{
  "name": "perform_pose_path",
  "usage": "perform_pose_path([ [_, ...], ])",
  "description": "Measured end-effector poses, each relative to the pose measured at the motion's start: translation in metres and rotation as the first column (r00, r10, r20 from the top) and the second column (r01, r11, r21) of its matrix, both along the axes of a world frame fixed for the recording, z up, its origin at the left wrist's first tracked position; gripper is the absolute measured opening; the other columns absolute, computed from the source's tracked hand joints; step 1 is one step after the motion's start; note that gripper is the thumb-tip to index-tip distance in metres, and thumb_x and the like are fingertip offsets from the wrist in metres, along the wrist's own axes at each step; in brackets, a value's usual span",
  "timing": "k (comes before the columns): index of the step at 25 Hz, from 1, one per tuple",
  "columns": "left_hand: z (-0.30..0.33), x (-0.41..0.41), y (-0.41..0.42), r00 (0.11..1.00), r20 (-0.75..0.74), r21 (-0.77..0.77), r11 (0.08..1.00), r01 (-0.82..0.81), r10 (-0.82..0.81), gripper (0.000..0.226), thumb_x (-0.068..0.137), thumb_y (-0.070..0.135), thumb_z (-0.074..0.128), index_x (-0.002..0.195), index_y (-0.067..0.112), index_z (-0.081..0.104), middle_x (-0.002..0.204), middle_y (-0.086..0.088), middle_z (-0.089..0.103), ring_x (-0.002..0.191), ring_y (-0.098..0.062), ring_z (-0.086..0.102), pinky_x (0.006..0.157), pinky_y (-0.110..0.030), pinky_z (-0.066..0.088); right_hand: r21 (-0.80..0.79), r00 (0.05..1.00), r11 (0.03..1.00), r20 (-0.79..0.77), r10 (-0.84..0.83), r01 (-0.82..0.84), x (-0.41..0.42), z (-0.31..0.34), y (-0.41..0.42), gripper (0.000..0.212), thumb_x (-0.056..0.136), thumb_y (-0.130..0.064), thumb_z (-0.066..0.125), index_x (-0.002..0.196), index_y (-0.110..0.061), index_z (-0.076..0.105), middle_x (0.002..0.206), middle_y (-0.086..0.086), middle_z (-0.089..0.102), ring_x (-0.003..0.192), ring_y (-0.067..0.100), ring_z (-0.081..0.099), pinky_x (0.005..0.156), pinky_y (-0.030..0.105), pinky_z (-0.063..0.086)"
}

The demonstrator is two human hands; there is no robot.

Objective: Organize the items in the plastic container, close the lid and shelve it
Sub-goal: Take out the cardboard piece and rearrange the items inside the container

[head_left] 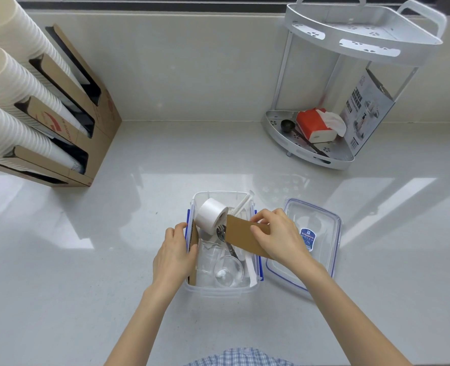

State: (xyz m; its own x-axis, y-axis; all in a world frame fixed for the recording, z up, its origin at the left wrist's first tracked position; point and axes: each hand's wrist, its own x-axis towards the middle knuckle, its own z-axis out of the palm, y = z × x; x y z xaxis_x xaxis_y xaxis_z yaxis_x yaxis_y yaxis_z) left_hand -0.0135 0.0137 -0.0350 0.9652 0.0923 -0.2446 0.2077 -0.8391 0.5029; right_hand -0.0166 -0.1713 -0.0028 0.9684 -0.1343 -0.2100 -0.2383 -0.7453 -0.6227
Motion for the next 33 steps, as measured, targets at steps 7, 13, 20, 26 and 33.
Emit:
perform_pose_path([
  [7, 0.008, 0.002, 0.004, 0.995, 0.074, -0.074, 0.995, -0.065, 0.071, 0.033, 0.09, 0.023, 0.04, 0.12, 0.016, 0.05, 0.117, -0.006, 0.054, 0.085, -0.025, 0.054, 0.068, -0.03, 0.037, 0.082, 0.995, 0.995, 0.081, -0.057, 0.05, 0.005, 0.007, -0.004, 0.019, 0.09, -0.022, 0.046, 0.101, -0.019, 0.061, 0.095, -0.003, 0.05, 0.094, 0.015, 0.046, 0.075, 0.028, 0.035],
  [13, 0.026, 0.005, 0.004, 0.981, 0.159, -0.217, 0.974, -0.072, 0.108, 0.03, 0.088, 0.014, 0.04, 0.114, 0.014, 0.053, 0.106, -0.005, 0.061, 0.084, -0.024, 0.052, 0.069, -0.03, 0.038, 0.231, 0.991, 0.968, 0.065, -0.115, 0.097, 0.007, 0.013, 0.001, 0.015, 0.089, -0.023, 0.049, 0.096, -0.021, 0.062, 0.093, -0.003, 0.059, 0.09, 0.017, 0.054, 0.061, 0.026, 0.041],
  [20, 0.041, 0.005, -0.009, 0.982, 0.108, -0.472, 0.877, -0.089, 0.158, 0.024, 0.092, 0.013, 0.035, 0.113, 0.016, 0.044, 0.073, -0.009, 0.057, 0.061, -0.017, 0.047, 0.054, -0.028, 0.036, 0.429, 0.974, 0.902, 0.173, -0.143, 0.057, 0.009, 0.019, 0.015, 0.004, 0.09, -0.018, 0.052, 0.089, -0.02, 0.055, 0.087, -0.004, 0.06, 0.076, 0.0, 0.055, 0.058, 0.0, 0.042],
  [26, 0.039, 0.003, -0.014, 0.977, 0.008, -0.604, 0.78, -0.164, 0.212, 0.031, 0.095, 0.018, 0.031, 0.125, 0.02, 0.035, 0.079, -0.017, 0.057, 0.073, -0.025, 0.05, 0.063, -0.033, 0.04, 0.483, 0.953, 0.876, 0.265, -0.148, 0.001, 0.004, 0.016, 0.025, 0.013, 0.088, -0.017, 0.056, 0.082, -0.028, 0.053, 0.078, -0.021, 0.058, 0.07, -0.011, 0.056, 0.064, 0.001, 0.043],
  [33, 0.038, 0.004, -0.015, 0.977, -0.022, -0.646, 0.743, -0.175, 0.211, 0.03, 0.095, 0.018, 0.031, 0.123, 0.019, 0.041, 0.068, -0.01, 0.048, 0.069, -0.021, 0.046, 0.064, -0.034, 0.042, 0.633, 0.943, 0.772, 0.219, -0.251, 0.058, 0.005, 0.013, 0.024, 0.022, 0.089, -0.012, 0.053, 0.077, -0.03, 0.054, 0.079, -0.016, 0.06, 0.066, -0.015, 0.056, 0.061, -0.001, 0.042],
])
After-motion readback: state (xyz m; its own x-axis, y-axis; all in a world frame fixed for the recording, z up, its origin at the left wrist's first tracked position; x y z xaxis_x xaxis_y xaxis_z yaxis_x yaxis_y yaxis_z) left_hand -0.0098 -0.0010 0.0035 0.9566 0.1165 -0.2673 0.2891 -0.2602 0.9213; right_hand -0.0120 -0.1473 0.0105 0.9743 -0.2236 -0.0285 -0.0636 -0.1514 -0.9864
